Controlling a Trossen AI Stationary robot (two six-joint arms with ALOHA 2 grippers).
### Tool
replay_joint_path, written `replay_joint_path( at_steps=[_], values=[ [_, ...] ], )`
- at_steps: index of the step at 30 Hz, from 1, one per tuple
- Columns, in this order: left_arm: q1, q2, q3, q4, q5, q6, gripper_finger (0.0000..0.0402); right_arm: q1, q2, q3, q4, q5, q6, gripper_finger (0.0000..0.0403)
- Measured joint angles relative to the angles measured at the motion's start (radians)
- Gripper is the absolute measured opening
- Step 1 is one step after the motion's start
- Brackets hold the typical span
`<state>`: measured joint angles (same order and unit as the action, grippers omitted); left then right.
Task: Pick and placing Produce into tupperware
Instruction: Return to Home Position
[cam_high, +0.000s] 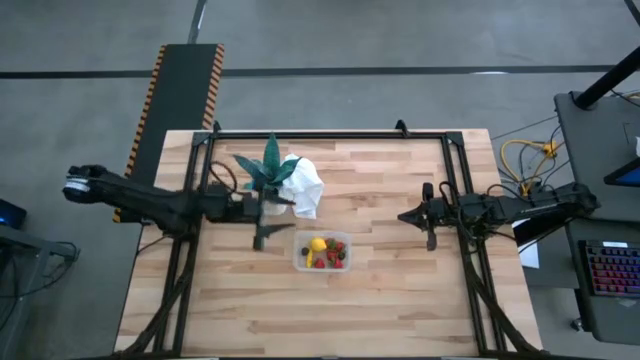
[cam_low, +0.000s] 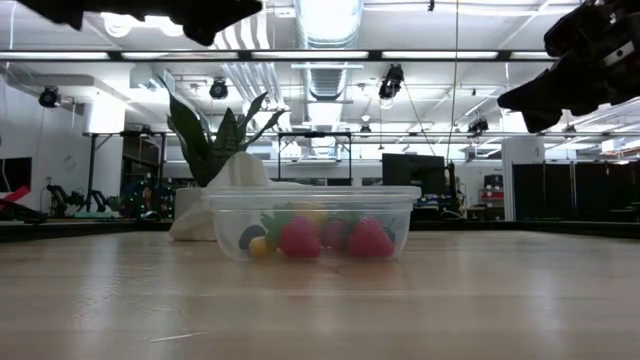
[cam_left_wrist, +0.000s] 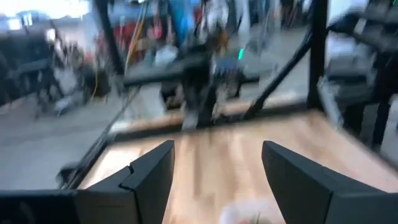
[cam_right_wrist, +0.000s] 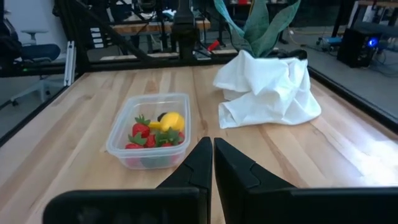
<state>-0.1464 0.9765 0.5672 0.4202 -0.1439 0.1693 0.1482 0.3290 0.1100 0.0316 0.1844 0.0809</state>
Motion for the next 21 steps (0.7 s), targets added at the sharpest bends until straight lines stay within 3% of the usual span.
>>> replay_joint_path(
  at_steps=[3,5,9,14,21],
  values=[
    [0.021,-0.114,0.068,-0.28,-0.022,-0.008,0.0228,0.0,0.0,0.0,0.004,0.0,-0.011,0.0009],
    [0.013,-0.199,0.091,-0.375,-0.032,-0.031,0.0228,0.0,0.001,0.0,0.003,0.0,-0.011,0.0009],
    [-0.046,-0.36,0.06,-0.403,-0.069,-0.026,0.0228,0.0,0.001,0.0,0.002,0.0,0.018,0.0009],
    [-0.125,-0.459,-0.042,-0.459,-0.279,-0.014,0.0228,0.0,0.001,0.0,-0.013,-0.006,0.065,0.0009],
    [-0.168,-0.536,-0.197,-0.436,-0.253,-0.078,0.0228,0.0,0.0,0.0,0.014,0.0,0.036,0.0009]
  ],
)
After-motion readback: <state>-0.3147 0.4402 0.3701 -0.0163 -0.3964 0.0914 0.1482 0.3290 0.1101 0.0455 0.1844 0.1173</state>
